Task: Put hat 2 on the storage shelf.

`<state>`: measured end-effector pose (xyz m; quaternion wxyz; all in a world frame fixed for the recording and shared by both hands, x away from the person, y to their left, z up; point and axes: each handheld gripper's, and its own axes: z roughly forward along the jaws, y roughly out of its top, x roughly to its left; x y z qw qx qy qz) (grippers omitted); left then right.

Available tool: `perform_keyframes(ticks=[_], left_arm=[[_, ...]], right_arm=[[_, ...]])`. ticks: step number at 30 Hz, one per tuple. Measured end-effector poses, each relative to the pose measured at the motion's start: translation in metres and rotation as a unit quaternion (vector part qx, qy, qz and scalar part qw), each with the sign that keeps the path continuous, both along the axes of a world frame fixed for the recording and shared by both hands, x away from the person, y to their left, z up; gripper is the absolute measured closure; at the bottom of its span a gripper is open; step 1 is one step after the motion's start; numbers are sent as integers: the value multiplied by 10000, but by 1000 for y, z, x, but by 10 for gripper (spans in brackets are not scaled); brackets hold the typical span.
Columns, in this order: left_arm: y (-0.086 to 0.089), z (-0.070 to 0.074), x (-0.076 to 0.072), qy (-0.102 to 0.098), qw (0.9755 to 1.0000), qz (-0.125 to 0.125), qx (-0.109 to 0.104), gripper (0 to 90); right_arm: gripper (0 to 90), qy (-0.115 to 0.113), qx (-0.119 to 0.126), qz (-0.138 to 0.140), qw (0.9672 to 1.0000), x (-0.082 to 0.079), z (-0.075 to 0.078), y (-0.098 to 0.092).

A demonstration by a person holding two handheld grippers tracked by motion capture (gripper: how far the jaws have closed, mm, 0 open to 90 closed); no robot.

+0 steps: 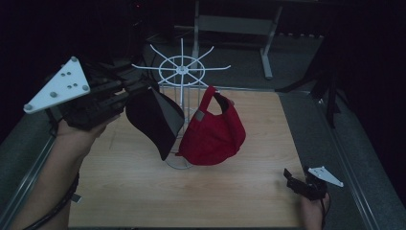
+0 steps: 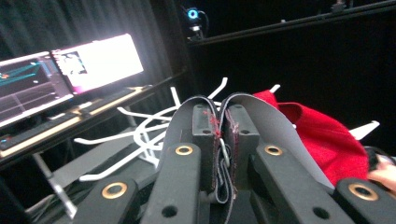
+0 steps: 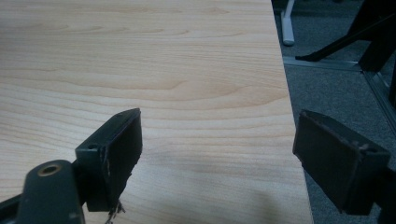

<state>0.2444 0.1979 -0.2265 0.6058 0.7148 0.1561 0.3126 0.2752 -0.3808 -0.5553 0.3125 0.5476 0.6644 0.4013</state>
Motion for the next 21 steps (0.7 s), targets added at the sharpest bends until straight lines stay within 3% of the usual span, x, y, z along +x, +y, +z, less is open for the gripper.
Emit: perform_keyframes(ticks=[12, 21], left_arm=[[-7, -24, -5, 232, 9994, -177, 162, 847], [-7, -42, -4, 436, 9989, -174, 95, 844]], right_arm=[[157, 29, 18, -11, 10000, 0, 0, 0], [157, 41, -2, -5, 10000, 1, 0, 0]])
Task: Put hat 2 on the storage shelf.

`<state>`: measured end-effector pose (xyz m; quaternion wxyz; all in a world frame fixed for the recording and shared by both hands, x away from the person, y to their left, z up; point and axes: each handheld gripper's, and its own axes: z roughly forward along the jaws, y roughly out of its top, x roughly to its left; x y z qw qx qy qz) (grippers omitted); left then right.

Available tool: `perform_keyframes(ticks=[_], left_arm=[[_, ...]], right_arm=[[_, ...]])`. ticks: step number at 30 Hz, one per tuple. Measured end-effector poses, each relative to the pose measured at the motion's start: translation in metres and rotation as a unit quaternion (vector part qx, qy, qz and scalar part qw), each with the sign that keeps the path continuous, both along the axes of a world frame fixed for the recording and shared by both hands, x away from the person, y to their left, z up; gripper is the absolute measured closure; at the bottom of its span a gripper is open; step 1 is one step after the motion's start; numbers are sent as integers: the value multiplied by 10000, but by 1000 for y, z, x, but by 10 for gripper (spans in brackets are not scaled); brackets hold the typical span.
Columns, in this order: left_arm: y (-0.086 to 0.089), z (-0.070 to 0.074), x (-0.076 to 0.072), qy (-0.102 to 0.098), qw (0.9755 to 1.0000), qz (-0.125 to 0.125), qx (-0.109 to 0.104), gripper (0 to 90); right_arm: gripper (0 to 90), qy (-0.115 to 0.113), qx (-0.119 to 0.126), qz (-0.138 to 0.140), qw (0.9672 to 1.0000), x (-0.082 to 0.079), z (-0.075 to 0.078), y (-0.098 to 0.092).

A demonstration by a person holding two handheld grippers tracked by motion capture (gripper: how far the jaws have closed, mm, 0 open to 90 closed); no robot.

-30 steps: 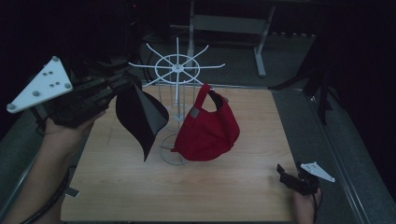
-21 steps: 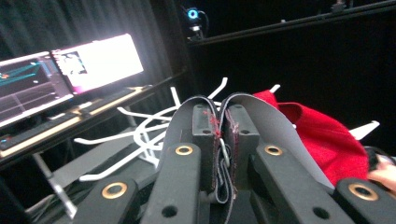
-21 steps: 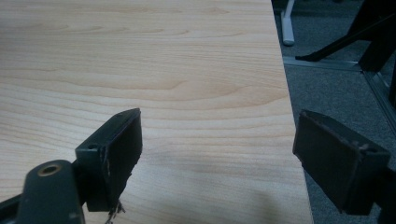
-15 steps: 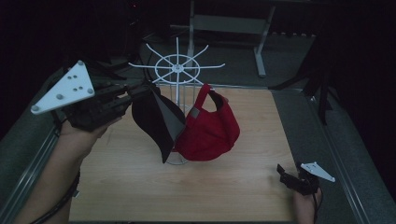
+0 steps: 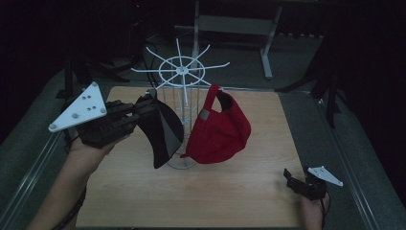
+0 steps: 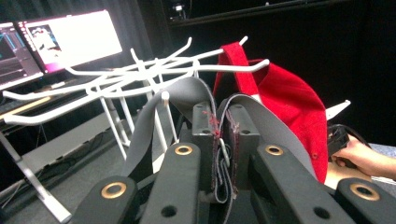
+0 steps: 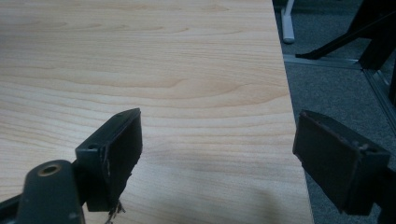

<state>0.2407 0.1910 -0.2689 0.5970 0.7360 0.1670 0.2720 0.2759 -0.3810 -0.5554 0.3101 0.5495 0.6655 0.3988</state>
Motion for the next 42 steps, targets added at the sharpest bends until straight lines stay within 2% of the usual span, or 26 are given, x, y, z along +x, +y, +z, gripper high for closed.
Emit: perform_keyframes(ticks=[2, 6, 10, 19, 33, 39, 42], left_arm=[[-1, -4, -1, -29, 9999, 62, 92, 843], [-1, -8, -3, -26, 10000, 55, 42, 831], [-1, -14, -5, 5, 10000, 8, 33, 720], [6, -26, -13, 62, 9999, 129, -9, 628], [29, -46, -30, 146, 9992, 303, -196, 604], [35, -58, -32, 222, 9987, 430, -179, 604], [41, -72, -32, 313, 9981, 504, -181, 604]], right_arm=[[157, 4, 6, -3, 10000, 0, 0, 0], [157, 0, 3, 7, 10000, 0, 0, 0], [157, -5, 37, 3, 10000, 0, 0, -1], [157, 3, 62, -3, 10000, 0, 0, -1], [157, 10, 28, -2, 10000, 0, 0, -1], [157, -5, 52, -3, 10000, 0, 0, -1], [156, -13, 35, 6, 10000, 0, 0, -1]])
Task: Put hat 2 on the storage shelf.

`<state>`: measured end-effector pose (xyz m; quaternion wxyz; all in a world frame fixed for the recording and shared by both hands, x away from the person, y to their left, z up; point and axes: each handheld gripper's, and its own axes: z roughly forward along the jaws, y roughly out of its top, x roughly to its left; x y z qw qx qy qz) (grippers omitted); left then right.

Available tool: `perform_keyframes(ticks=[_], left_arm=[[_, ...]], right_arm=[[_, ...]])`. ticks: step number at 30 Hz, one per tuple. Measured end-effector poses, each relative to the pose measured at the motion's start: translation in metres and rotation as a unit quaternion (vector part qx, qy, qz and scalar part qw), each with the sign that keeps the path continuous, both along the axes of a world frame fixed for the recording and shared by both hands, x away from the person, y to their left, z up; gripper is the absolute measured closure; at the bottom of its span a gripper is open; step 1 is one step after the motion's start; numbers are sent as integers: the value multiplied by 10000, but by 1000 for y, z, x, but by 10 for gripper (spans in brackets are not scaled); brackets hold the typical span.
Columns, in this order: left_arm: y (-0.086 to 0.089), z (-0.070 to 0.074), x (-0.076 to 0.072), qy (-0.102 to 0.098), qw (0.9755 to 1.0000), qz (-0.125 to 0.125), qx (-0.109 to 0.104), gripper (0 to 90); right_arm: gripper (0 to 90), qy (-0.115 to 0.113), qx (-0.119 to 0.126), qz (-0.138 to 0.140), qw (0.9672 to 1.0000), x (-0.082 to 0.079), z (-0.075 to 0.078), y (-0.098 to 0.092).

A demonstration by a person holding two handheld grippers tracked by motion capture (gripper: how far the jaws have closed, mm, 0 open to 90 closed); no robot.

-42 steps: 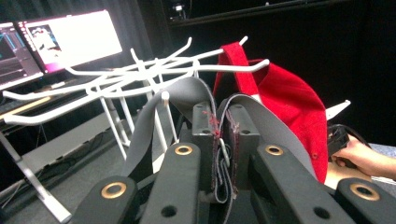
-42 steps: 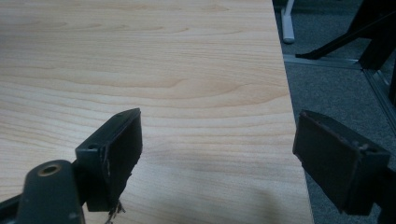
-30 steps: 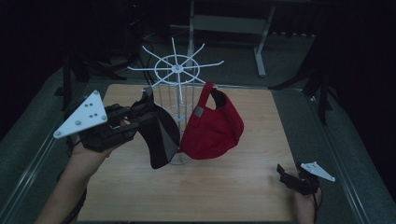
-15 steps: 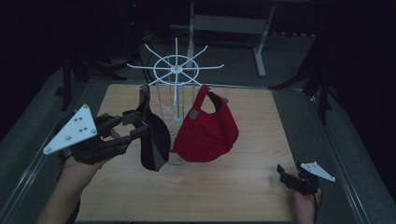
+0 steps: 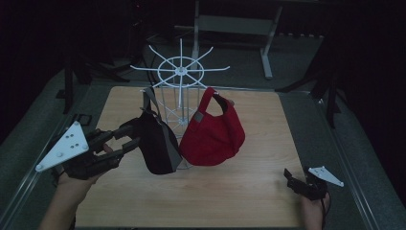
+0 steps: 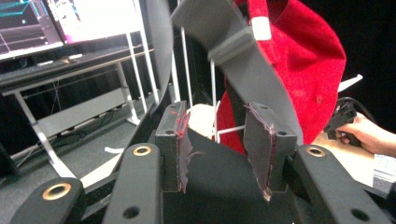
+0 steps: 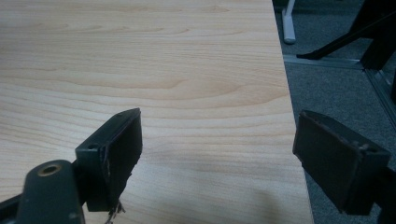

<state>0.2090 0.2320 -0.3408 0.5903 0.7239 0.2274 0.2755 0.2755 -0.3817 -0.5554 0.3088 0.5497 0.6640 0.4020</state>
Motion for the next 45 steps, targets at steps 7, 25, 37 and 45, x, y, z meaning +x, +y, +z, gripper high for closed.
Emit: perform_keyframes(ticks=[7, 25, 37, 45], left_arm=[[9, -26, -3, 119, 9998, 172, 41, 604], [26, -103, 3, 876, 9954, 355, 161, 588], [36, -152, 8, 1210, 9910, 545, 145, 588], [39, -178, 10, 1433, 9871, 695, 152, 563]], right_arm=[[157, -4, -16, 13, 10000, 0, 0, 0], [156, -5, -62, 22, 10000, 0, 0, 1], [157, -2, -51, 17, 10000, 0, 0, 1], [157, -8, -53, 11, 10000, 0, 0, 1]])
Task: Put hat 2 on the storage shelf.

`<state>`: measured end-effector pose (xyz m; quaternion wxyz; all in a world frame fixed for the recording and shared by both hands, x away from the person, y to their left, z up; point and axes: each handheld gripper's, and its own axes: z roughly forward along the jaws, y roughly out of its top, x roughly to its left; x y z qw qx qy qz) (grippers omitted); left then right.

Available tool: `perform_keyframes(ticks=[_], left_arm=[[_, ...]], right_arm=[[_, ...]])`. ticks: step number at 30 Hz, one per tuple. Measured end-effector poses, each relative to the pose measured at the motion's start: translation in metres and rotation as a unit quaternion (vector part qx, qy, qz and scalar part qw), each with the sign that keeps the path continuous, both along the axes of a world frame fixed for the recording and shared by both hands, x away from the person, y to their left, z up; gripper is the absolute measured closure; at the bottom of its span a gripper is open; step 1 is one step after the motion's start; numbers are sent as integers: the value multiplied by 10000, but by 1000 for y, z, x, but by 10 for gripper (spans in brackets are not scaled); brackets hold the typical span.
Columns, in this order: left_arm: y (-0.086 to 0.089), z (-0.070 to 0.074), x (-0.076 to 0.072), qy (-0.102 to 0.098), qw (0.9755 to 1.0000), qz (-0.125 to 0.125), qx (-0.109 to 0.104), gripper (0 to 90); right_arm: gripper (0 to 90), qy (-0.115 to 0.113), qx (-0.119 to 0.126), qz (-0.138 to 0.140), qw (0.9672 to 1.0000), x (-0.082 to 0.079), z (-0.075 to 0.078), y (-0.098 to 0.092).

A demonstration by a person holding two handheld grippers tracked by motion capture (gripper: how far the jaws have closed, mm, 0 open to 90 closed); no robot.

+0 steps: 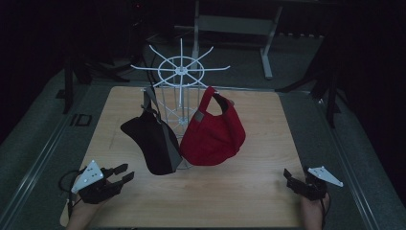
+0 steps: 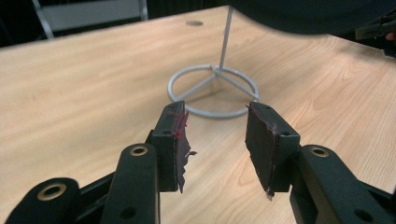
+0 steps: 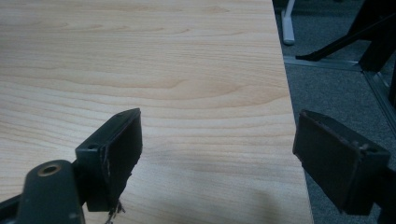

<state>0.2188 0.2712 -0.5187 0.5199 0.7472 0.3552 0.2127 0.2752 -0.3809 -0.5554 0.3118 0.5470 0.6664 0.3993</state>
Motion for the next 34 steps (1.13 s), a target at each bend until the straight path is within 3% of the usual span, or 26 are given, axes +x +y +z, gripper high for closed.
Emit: perform_keyframes(ticks=[7, 13, 34], left_arm=[[3, -19, -4, 271, 9994, 177, 78, 560], [6, -25, -9, 334, 9991, 237, 113, 560], [19, -30, -17, 190, 9982, 564, 3, 560]], right_arm=[[157, -18, 6, 5, 10000, 0, 0, 0], [157, -14, -9, 14, 10000, 0, 0, 0], [160, 10, -11, 55, 10000, 0, 0, 0]])
